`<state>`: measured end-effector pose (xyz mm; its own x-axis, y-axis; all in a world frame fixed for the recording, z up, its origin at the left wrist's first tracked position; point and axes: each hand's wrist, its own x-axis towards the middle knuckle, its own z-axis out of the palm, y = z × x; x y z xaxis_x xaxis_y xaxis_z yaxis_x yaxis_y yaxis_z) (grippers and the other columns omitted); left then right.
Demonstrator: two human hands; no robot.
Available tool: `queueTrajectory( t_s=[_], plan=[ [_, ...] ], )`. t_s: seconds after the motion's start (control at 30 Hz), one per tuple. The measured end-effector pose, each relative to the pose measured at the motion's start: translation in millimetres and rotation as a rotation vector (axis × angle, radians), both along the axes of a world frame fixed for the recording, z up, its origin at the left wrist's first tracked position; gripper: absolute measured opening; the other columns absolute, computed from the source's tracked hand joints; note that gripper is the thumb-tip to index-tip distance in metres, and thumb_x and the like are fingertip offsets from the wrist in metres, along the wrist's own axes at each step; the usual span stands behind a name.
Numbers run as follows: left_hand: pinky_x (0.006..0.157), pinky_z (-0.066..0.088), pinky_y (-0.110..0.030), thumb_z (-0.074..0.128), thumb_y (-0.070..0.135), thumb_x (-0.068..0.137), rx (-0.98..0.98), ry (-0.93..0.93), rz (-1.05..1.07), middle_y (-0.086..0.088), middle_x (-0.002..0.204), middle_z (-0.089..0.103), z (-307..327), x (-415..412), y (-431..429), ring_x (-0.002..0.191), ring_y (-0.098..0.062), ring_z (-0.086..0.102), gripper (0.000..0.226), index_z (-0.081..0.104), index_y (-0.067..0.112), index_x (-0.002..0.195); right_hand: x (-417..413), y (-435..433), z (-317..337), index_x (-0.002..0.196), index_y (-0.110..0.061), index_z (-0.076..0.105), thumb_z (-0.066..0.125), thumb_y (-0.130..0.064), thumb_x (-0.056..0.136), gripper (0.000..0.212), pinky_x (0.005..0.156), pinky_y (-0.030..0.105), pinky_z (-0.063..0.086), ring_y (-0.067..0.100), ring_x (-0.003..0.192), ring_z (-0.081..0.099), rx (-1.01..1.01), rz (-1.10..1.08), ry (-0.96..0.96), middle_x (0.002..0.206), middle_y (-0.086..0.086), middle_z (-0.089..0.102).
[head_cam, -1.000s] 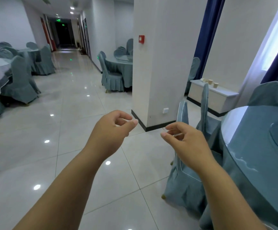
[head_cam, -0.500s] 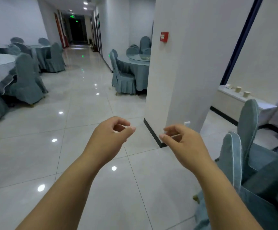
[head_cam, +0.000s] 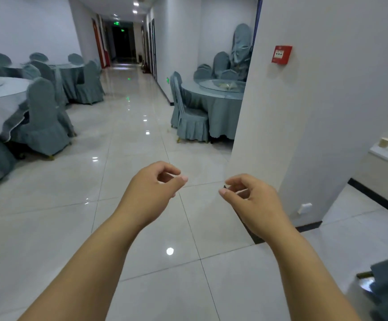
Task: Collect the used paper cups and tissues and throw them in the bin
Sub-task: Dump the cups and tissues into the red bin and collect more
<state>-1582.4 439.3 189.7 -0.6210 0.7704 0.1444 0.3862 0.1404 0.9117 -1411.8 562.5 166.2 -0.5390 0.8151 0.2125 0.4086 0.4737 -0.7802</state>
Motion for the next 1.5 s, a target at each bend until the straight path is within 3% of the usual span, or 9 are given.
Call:
queueTrajectory(
  t_s=[0.33, 0.67, 1.0, 1.27, 1.5],
  plan=[
    [0.066, 0.046, -0.025, 0.065, 0.041, 0.084, -0.047, 0.093, -0.091, 0.006, 0.089, 0.065, 2.6, -180.5, 192.1, 0.084, -0.012, 0.065, 0.011, 0.062, 0.032, 0.091, -155.2, 180.7, 8.5, 0.098, -0.033, 0.063, 0.067, -0.040, 0.085, 0.016, 0.064, 0.015, 0.045, -0.004, 0.076, 0.060, 0.016, -0.104, -0.047, 0.085, -0.017, 0.064],
    [0.071, 0.049, -0.026, 0.063, 0.044, 0.085, -0.127, 0.199, -0.072, 0.012, 0.089, 0.063, 14.0, -352.7, 415.6, 0.082, -0.009, 0.062, 0.015, 0.060, 0.033, 0.095, -325.3, 411.2, 25.6, 0.108, -0.033, 0.061, 0.062, -0.047, 0.087, 0.025, 0.078, 0.027, 0.052, -0.003, 0.084, 0.058, 0.134, -0.010, -0.201, 0.091, -0.022, 0.061],
    [0.061, 0.042, -0.022, 0.061, 0.042, 0.088, -0.189, 0.211, 0.015, 0.010, 0.089, 0.063, -10.9, -569.0, 556.1, 0.080, -0.007, 0.060, 0.019, 0.059, 0.029, 0.102, -541.5, 575.1, 13.2, 0.113, -0.034, 0.058, 0.057, -0.051, 0.088, 0.030, 0.081, 0.033, 0.054, -0.002, 0.087, 0.058, 0.223, 0.099, -0.320, 0.095, -0.022, 0.060],
    [0.058, 0.038, -0.019, 0.061, 0.038, 0.089, -0.175, 0.278, -0.012, 0.007, 0.087, 0.064, -3.0, -762.3, 680.2, 0.081, -0.008, 0.059, 0.022, 0.060, 0.022, 0.104, -711.3, 692.3, 9.3, 0.114, -0.032, 0.059, 0.058, -0.049, 0.087, 0.032, 0.079, 0.032, 0.054, -0.002, 0.086, 0.057, 0.179, 0.022, -0.322, 0.095, -0.021, 0.060],
    [0.061, 0.040, -0.021, 0.062, 0.041, 0.087, -0.173, 0.217, -0.004, 0.005, 0.097, 0.066, -17.0, -895.5, 794.0, 0.087, -0.012, 0.063, 0.023, 0.062, 0.024, 0.104, -820.5, 807.2, -2.6, 0.110, -0.029, 0.062, 0.061, -0.048, 0.086, 0.031, 0.079, 0.035, 0.054, 0.000, 0.084, 0.058, 0.136, -0.042, -0.352, 0.091, -0.021, 0.061]
  ],
)
